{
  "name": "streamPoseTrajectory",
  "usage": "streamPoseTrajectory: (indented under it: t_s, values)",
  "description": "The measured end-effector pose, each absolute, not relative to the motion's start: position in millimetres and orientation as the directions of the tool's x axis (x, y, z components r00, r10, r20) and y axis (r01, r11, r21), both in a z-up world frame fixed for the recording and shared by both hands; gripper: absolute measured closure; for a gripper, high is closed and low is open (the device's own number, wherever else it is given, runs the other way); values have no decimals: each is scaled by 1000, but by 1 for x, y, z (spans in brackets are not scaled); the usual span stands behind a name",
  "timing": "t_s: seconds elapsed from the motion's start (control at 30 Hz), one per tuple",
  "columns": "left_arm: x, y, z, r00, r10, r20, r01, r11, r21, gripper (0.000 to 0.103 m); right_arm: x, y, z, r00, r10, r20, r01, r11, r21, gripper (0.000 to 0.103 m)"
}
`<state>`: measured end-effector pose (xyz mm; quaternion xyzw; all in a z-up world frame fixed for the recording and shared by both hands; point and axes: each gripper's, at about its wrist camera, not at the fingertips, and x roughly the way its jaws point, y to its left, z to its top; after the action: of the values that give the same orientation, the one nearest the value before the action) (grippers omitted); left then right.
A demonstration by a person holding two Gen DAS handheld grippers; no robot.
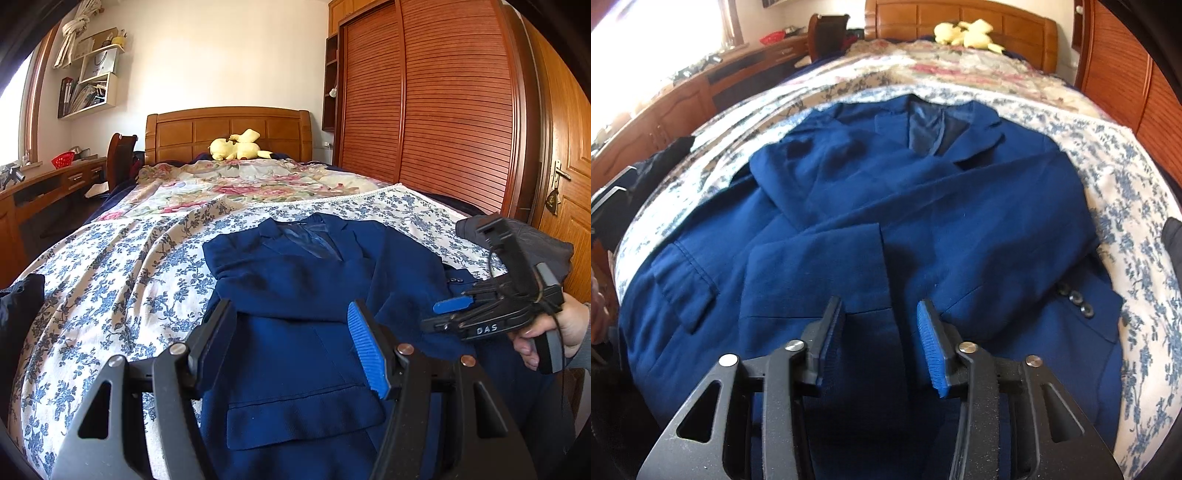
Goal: Fold large clothes
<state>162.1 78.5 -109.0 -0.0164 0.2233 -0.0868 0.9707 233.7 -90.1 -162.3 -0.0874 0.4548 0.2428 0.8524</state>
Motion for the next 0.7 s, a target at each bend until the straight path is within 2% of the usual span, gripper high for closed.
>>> streamPoseTrajectory:
  t_s: [0.13,0.37,0.4,0.43,0.47,0.5,0.53,0.63,0.7]
  values:
    - [162,78,-109,885,-176,-431,161,984,-70,41,241,-95,-170,448,347,-824,-472,875,112,43]
    - [162,82,-110,887,-172,-429,156,985,-72,41,235,-93,-168,401,388,-830,-487,858,165,42]
    - [162,82,-109,886,-172,-429,157,985,-72,41,233,-90,-168,394,393,-830,-497,852,168,44]
    - [162,82,-109,886,-173,-430,157,985,-72,41,231,-88,-168,384,401,-832,-511,842,170,53]
    - [162,82,-109,886,-173,-430,157,985,-73,41,228,-85,-168,373,406,-834,-523,834,173,57]
    - [162,82,-109,886,-173,-429,157,985,-73,41,227,-84,-167,367,412,-834,-531,829,176,68]
    - [162,82,-109,887,-172,-429,157,985,-72,41,225,-83,-165,360,419,-834,-538,823,181,84]
    - [161,85,-108,889,-169,-425,154,986,-71,41,222,-84,-158,364,431,-826,-539,820,191,95]
    - [160,88,-106,894,-162,-417,146,987,-71,41,217,-84,-148,381,455,-805,-543,815,203,95]
